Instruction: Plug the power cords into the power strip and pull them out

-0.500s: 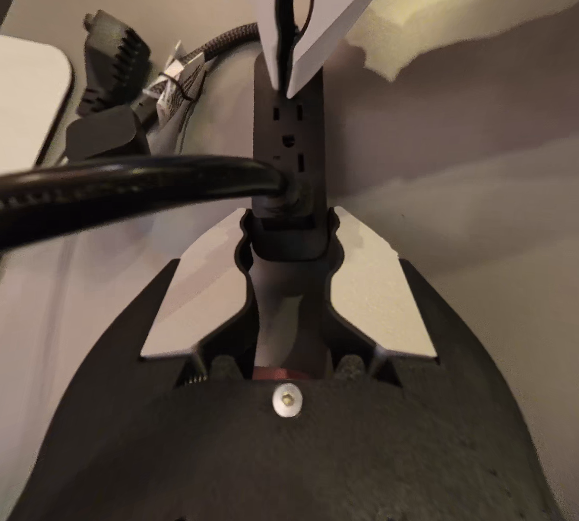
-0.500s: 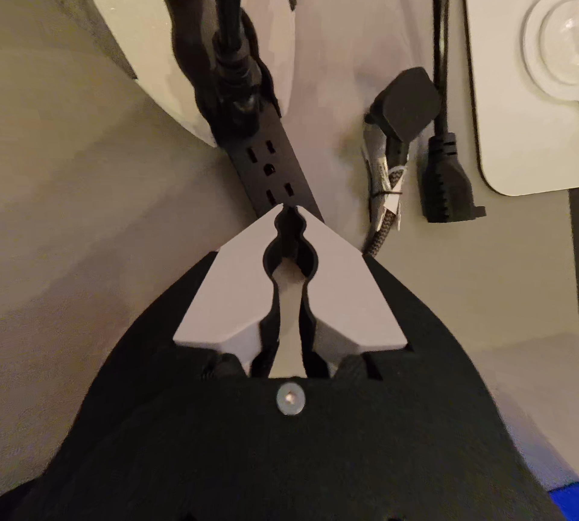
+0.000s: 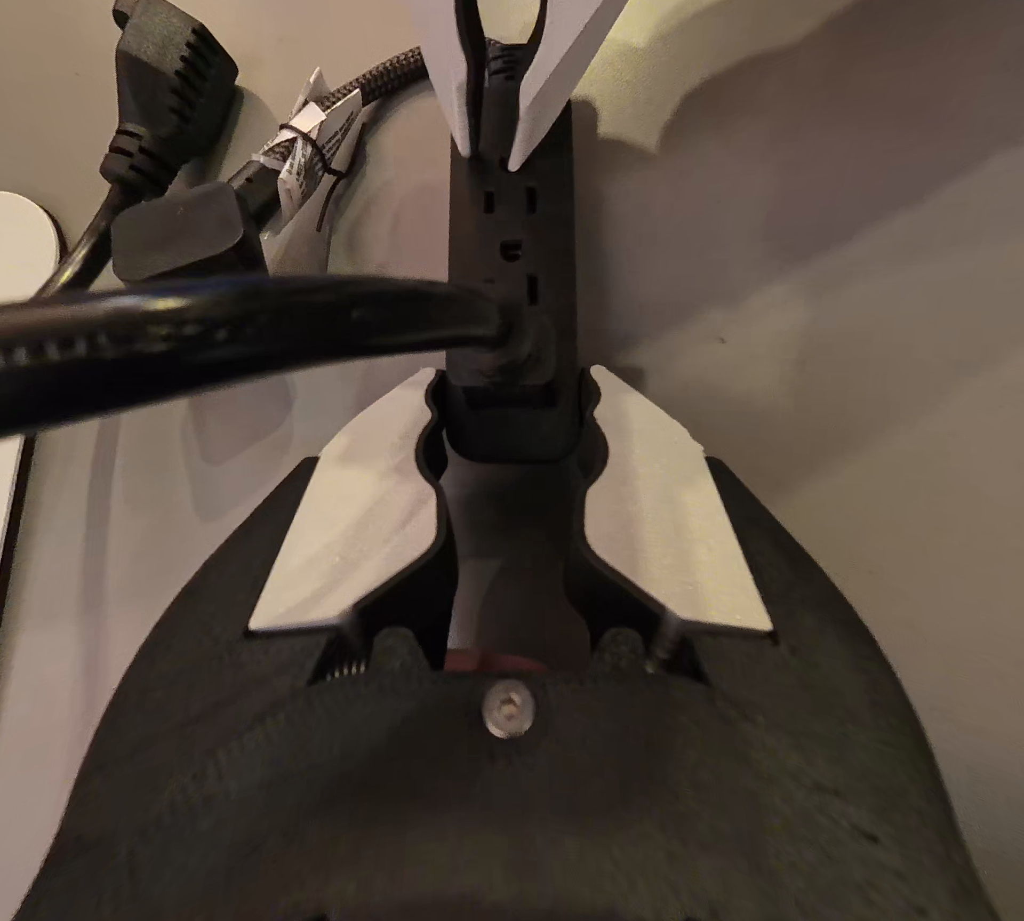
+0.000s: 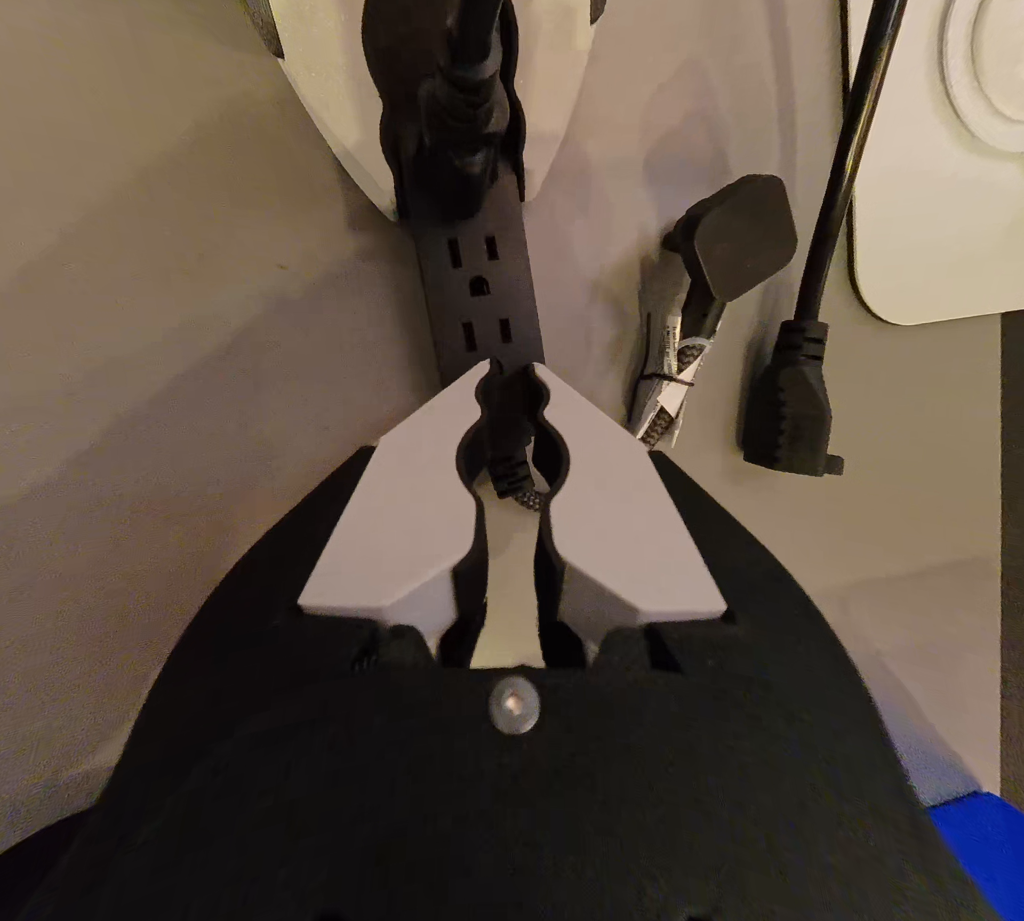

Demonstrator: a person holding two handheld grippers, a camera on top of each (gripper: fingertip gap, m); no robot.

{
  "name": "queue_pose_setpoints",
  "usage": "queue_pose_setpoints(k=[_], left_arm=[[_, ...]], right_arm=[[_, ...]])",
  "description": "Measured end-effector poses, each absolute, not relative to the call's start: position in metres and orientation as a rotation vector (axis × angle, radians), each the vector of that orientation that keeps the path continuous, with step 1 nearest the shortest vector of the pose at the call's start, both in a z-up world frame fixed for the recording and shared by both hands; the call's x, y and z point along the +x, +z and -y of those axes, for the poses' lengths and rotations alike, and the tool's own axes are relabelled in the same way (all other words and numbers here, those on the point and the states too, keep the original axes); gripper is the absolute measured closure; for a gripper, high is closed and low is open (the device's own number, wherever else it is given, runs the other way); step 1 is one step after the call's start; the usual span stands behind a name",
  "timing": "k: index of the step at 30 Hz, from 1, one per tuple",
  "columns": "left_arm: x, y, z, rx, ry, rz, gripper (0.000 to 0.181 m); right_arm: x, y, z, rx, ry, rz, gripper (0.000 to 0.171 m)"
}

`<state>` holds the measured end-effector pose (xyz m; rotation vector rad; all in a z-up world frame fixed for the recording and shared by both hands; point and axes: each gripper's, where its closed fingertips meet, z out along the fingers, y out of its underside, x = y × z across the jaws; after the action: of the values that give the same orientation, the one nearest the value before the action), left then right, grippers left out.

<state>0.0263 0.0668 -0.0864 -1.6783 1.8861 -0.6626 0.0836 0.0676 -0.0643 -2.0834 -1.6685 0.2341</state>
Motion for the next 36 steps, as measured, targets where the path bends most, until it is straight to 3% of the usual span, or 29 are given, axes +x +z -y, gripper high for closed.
queue_pose_setpoints(k=[2,5,6,8,12,16,33,34,36], left_arm=[[0.027,-0.086,-0.069,-1.674,-0.658,-1.86,0.136],[0.027,-0.087,-0.079,-1.736,-0.64,-1.787,0.114],[0.027,-0.087,-0.078,-1.729,-0.641,-1.796,0.116],[0.029,-0.086,-0.072,-1.688,-0.649,-1.825,0.137],[0.031,-0.086,-0.074,-1.689,-0.651,-1.818,0.136],[0.031,-0.086,-0.076,-1.7,-0.658,-1.817,0.137],[0.029,-0.086,-0.075,-1.687,-0.664,-1.827,0.137],[0.029,-0.086,-0.076,-1.696,-0.661,-1.819,0.134],[0.029,-0.086,-0.082,-1.721,-0.636,-1.782,0.111]], right_arm=[[0.083,-0.064,-0.067,-2.094,0.252,1.658,0.17],[0.079,-0.064,-0.066,-2.115,0.315,1.619,0.171],[0.079,-0.064,-0.065,-2.116,0.314,1.613,0.171],[0.08,-0.064,-0.067,-2.127,0.307,1.593,0.171],[0.083,-0.063,-0.067,-2.118,0.293,1.638,0.171],[0.067,-0.049,-0.068,-2.008,0.254,1.738,0.143],[0.013,-0.061,-0.074,-2.04,0.409,1.847,0.148],[0.013,-0.061,-0.074,-2.057,0.426,1.812,0.148],[0.012,-0.06,-0.074,-2.104,0.487,1.69,0.148]])
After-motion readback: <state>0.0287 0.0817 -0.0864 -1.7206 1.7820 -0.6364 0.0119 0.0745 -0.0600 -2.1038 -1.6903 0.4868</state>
